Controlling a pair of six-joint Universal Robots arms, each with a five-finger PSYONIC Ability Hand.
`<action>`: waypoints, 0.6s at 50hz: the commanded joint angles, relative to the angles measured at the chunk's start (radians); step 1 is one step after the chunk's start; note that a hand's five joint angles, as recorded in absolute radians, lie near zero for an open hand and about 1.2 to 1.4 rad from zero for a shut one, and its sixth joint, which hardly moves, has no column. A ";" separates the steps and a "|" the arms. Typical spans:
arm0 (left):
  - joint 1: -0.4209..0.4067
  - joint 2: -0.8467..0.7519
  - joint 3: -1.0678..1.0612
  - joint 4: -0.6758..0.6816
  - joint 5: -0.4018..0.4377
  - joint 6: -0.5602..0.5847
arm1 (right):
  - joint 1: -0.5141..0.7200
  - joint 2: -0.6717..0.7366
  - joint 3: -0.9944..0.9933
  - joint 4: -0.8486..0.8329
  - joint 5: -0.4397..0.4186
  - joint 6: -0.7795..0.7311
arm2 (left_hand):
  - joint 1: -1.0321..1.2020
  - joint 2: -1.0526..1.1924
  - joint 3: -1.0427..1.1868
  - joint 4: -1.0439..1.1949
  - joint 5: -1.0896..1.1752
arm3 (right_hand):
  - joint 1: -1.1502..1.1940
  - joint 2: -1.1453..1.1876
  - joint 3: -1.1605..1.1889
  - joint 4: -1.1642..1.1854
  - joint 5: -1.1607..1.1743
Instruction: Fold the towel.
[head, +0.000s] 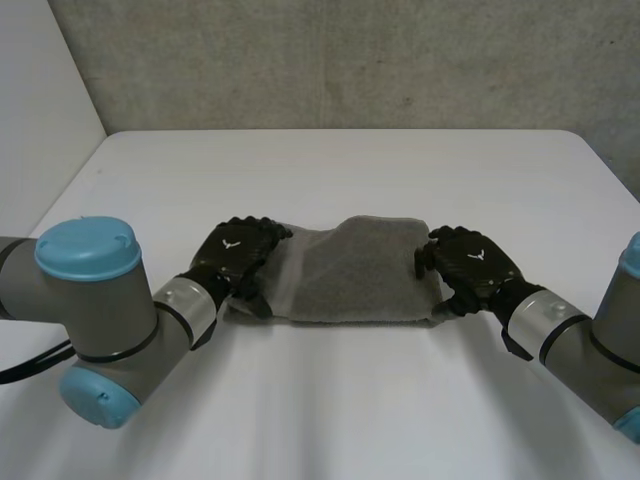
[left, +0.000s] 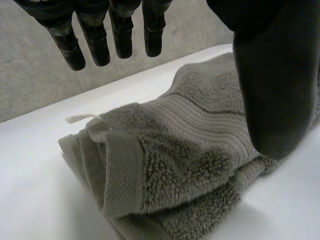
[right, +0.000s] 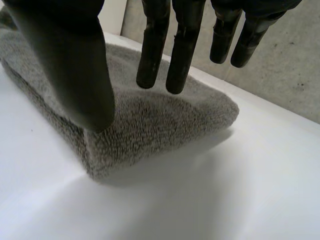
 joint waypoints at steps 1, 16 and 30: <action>0.008 0.016 -0.023 0.002 -0.044 -0.003 | 0.009 0.079 -0.015 -0.014 0.006 0.004 | -0.054 -0.048 -0.044 -0.052 -0.039 | 0.052 0.048 -0.006 -0.007 0.049; 0.010 0.021 -0.041 0.003 -0.070 -0.008 | 0.014 0.113 -0.022 -0.028 0.016 0.012 | -0.057 -0.050 -0.044 -0.052 -0.042 | 0.130 0.126 -0.006 -0.007 0.127; 0.028 0.056 -0.067 0.006 -0.071 -0.008 | -0.080 0.001 0.031 -0.016 -0.030 -0.002 | -0.057 -0.050 -0.044 -0.052 -0.042 | 0.621 0.617 -0.006 -0.007 0.618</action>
